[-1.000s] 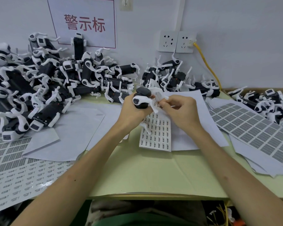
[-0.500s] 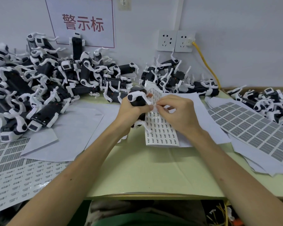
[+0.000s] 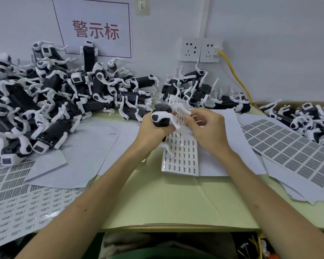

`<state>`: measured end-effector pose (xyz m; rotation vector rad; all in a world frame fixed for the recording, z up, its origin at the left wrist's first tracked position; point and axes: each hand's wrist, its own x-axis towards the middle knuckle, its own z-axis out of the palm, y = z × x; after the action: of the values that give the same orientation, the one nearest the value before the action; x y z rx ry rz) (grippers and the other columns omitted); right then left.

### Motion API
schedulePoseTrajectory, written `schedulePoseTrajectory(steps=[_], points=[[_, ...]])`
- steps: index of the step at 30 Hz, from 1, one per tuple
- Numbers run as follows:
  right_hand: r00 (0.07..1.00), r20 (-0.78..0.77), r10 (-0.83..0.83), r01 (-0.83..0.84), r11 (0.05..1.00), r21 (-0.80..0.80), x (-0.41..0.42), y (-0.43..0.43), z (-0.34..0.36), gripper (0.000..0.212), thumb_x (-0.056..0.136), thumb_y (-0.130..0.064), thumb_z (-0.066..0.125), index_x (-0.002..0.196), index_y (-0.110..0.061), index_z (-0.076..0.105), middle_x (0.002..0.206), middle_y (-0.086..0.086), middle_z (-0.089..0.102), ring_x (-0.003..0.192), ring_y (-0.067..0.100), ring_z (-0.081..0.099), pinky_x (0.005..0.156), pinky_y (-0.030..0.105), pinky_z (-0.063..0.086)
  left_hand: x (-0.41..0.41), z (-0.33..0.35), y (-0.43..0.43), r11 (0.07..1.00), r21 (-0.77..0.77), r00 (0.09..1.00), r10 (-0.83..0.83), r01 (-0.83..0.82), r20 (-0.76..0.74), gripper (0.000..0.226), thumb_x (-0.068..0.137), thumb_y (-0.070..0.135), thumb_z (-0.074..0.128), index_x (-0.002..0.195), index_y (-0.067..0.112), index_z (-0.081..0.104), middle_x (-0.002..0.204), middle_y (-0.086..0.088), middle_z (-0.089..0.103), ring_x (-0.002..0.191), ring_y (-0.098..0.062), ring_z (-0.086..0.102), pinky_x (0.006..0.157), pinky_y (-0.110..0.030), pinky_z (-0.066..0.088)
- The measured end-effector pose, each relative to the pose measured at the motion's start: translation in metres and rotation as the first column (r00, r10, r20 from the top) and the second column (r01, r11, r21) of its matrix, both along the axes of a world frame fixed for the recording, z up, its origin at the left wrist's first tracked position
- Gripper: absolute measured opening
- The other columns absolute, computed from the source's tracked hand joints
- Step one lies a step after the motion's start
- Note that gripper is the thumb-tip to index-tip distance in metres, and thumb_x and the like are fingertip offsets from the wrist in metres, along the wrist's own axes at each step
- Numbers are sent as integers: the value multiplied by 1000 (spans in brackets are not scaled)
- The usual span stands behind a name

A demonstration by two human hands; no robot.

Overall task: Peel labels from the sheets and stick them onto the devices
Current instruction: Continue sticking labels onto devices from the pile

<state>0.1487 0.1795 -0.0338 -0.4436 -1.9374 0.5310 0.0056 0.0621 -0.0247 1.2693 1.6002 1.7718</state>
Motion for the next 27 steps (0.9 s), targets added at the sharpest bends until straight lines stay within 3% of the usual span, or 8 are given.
schedulePoseTrajectory(steps=[3, 9, 11, 13, 14, 19, 23, 27], points=[[1000, 17, 20, -19, 1000, -22, 0, -2, 1, 17, 91, -9, 72, 88, -26, 72, 85, -24, 69, 78, 0, 68, 71, 14, 54, -1, 0, 0, 1000, 6, 1000, -3, 3, 22, 30, 83, -15, 72, 75, 13, 65, 115, -29, 70, 95, -20, 67, 82, -44, 57], [999, 37, 33, -32, 999, -23, 1, -4, 4, 23, 91, -12, 73, 87, -34, 70, 90, -23, 71, 83, 3, 69, 75, 18, 56, -2, 0, 0, 1000, 6, 999, 7, -7, 49, 28, 84, -14, 71, 76, 12, 67, 108, -29, 71, 92, -17, 67, 78, -35, 56], [998, 42, 51, -51, 999, -17, 1, -4, 3, 16, 88, -13, 76, 89, -28, 74, 90, -18, 73, 85, 4, 70, 77, 22, 57, -1, 0, -1, 1000, 0, 998, -3, 3, 65, 30, 85, -14, 71, 74, 14, 65, 104, -28, 71, 79, -17, 67, 62, -32, 58], [994, 80, 73, -76, 996, 37, 1, -2, 2, 10, 84, -14, 81, 92, -19, 78, 90, -13, 73, 87, 7, 70, 79, 25, 57, -1, 2, -2, 1000, 2, 994, -31, 31, 102, 39, 86, -13, 71, 67, 20, 65, 96, -18, 71, 59, -14, 63, 41, -20, 47], [992, 99, 76, -83, 994, 69, 2, -2, 2, 12, 83, -14, 82, 94, -17, 79, 92, -11, 73, 87, 8, 69, 79, 26, 57, -1, 2, -2, 999, 5, 992, -42, 42, 119, 43, 86, -13, 71, 64, 24, 65, 94, -12, 71, 55, -12, 62, 38, -17, 43], [990, 128, 65, -93, 969, 229, 2, -5, 1, 7, 86, -10, 80, 93, -10, 79, 90, -2, 74, 82, 9, 68, 73, 31, 57, 0, 5, -5, 997, -22, 966, -72, 80, 248, 35, 86, -11, 73, 79, 23, 70, 72, 2, 71, 57, -19, 67, 34, -23, 42], [985, 170, 10, -73, 926, 370, 3, -8, 2, 4, 89, -5, 73, 88, -6, 77, 87, 2, 74, 74, 20, 68, 65, 40, 57, 0, 4, -4, 995, -53, 962, -63, 80, 264, 29, 84, -9, 75, 81, 18, 66, 87, -13, 65, 62, -30, 59, 35, -26, 38], [979, 204, -27, -59, 912, 406, 4, -9, 2, 7, 92, -2, 68, 87, -5, 72, 87, 2, 70, 71, 19, 64, 64, 40, 56, 1, 2, -3, 995, -80, 966, -35, 57, 257, 23, 83, -8, 77, 82, 13, 67, 79, -8, 67, 61, -24, 64, 35, -26, 41]])
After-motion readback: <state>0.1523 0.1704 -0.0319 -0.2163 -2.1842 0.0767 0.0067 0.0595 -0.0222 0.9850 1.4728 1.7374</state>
